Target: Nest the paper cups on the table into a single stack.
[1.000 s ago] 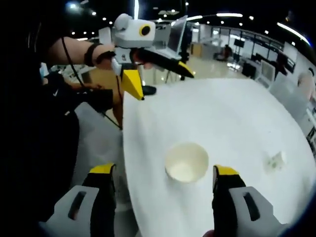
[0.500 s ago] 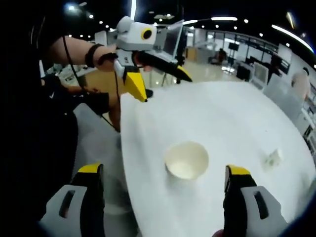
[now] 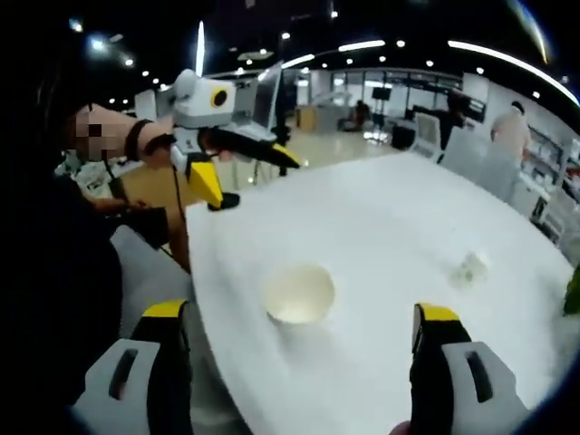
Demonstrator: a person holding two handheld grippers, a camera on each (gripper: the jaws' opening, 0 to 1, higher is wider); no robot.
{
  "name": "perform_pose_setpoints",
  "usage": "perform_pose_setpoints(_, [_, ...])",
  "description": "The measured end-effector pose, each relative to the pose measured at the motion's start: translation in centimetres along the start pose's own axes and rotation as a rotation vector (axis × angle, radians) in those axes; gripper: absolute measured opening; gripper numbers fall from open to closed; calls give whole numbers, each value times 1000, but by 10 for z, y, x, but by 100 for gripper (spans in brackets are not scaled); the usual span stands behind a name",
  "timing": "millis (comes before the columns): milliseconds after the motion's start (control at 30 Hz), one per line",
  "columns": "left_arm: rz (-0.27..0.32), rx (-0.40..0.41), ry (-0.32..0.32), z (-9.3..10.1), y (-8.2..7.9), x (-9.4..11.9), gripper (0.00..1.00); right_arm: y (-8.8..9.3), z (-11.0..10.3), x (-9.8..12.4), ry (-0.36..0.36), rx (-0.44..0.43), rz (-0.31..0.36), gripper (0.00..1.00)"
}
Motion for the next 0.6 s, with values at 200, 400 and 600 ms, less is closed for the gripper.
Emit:
perform_pose_setpoints(200, [23, 13, -5, -2, -4, 0, 91, 7, 25, 19, 85, -177, 104, 100])
perform_pose_setpoints(400, [14, 13, -3, -2, -3, -2, 91, 16, 42, 31, 150, -249, 142, 100])
perform_pose_setpoints(600, [-2, 15, -12, -6, -3, -4, 91, 28, 55, 37, 202, -278, 138, 100])
Point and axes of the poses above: the point that each gripper's makers call its tool centre point, and the gripper's own axes: x roughly backward along the fingers, z roughly to its right, y roughly out of its underside, the point moved 3 cm from there along x, roughly backward along the fingers, and after that the axes turned 5 degrees about -z, right-handed, at the moved point
